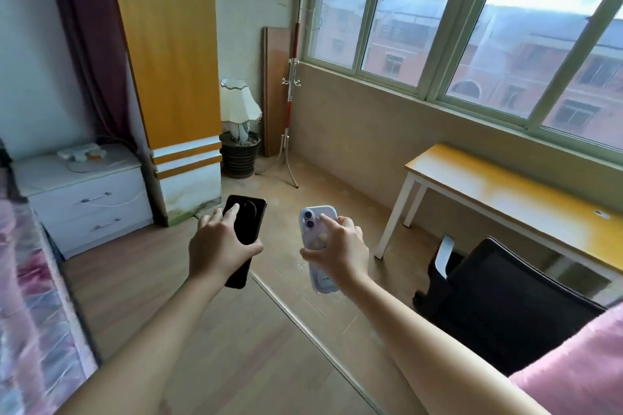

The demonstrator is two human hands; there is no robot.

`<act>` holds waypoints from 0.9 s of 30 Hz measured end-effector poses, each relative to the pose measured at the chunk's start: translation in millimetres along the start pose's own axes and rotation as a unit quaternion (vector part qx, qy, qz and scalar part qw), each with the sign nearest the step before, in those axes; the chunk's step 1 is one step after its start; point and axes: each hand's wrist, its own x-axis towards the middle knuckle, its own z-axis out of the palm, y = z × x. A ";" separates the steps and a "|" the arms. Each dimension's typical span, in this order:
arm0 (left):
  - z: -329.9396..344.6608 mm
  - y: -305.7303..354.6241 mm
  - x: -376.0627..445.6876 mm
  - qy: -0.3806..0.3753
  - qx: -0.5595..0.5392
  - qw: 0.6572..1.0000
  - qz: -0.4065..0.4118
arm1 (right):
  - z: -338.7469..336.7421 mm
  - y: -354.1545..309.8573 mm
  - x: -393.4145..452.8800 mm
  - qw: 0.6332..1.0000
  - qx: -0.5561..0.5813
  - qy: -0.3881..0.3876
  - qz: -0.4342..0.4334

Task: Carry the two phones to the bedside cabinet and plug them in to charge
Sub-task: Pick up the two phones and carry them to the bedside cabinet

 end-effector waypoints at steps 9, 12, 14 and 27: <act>-12.4 -60.8 92.5 0.048 0.045 0.996 -0.066 | 50.5 -64.4 111.5 0.995 0.023 -0.037 -0.087; -18.5 -83.7 116.1 0.065 0.068 0.992 -0.081 | 72.4 -90.4 144.1 0.990 0.034 -0.050 -0.125; -21.7 -101.9 131.5 0.075 0.075 0.989 -0.102 | 89.7 -109.7 166.5 0.986 0.038 -0.062 -0.147; -31.7 -204.3 238.3 0.148 0.128 0.950 -0.243 | 213.2 -247.4 313.8 0.943 0.085 -0.139 -0.289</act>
